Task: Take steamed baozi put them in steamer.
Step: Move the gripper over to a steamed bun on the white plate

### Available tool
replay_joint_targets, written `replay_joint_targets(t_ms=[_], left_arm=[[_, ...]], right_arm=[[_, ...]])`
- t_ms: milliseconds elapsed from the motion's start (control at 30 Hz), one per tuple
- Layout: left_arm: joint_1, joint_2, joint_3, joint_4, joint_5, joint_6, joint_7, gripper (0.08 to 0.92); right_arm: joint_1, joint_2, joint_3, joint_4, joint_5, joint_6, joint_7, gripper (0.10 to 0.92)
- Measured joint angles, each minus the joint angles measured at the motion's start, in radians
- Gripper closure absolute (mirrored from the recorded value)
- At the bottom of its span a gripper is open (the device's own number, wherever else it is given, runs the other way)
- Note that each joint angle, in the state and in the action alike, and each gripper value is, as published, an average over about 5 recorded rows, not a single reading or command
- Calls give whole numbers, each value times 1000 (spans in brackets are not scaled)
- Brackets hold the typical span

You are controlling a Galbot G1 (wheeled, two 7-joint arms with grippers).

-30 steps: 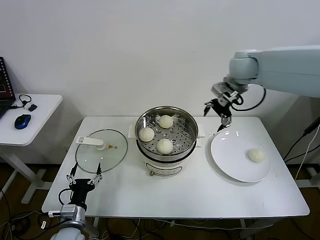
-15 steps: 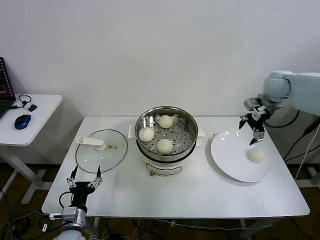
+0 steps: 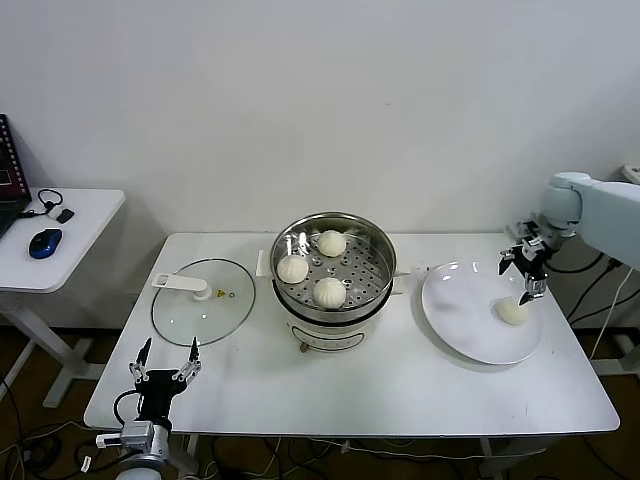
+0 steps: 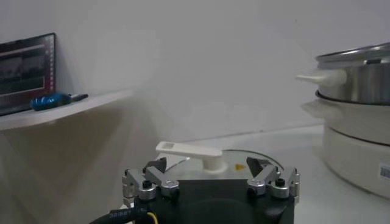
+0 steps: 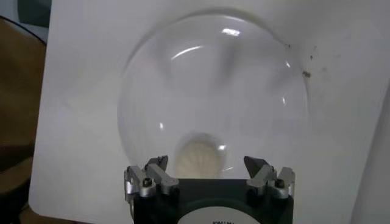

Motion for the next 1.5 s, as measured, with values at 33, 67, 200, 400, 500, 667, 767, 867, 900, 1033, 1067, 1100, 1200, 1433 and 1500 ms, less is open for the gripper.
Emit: replay_joint_targets(t_ms=[33,67,200,400,500,667,767,867,900,1033,1067,1100,1200,1433,1500], left_arm=[[2,-2,-1,0,2,-1,0,177],[4,-3,-2,-1,4,-2,0,177],[10,-11,-2,-2,12,-5,-1,177],[14,-20,0,-1,21,-6,-1,177],[13,-21,0,2,23,-6,-1,177],[12,-25,0,6,25,-7,-1,177],[10,-25,1,9,26,-7,-1,177],[10,-25,1,10,27,-7,-1,177],[10,-25,0,10,26,-7,-1,177],[10,-24,0,12,26,-8,-1,177],[10,-24,0,13,26,-9,-1,177],[10,-24,0,13,25,-9,-1,177],[10,-24,1,12,24,-9,-1,177],[11,-22,2,10,24,-11,-1,177],[11,-21,2,10,24,-11,-1,177]], right_arm=[[-18,2,20,-20,-12,7,-1,203],[-37,4,40,-40,-23,14,-2,203],[-103,15,118,-119,-63,38,-6,203],[-187,19,211,-198,-110,58,-16,203],[-221,20,245,-227,-129,66,-21,203],[-269,32,300,-275,-153,80,-25,203],[-295,41,332,-303,-164,87,-25,203],[-316,50,362,-326,-171,92,-25,203],[-323,53,371,-332,-174,92,-25,203],[-345,63,400,-353,-182,96,-25,203],[-350,65,406,-359,-184,97,-25,203],[-354,68,412,-364,-186,97,-25,203],[-366,75,428,-380,-193,100,-24,203],[-387,87,459,-401,-201,101,-17,216],[-388,91,465,-406,-202,101,-14,245]])
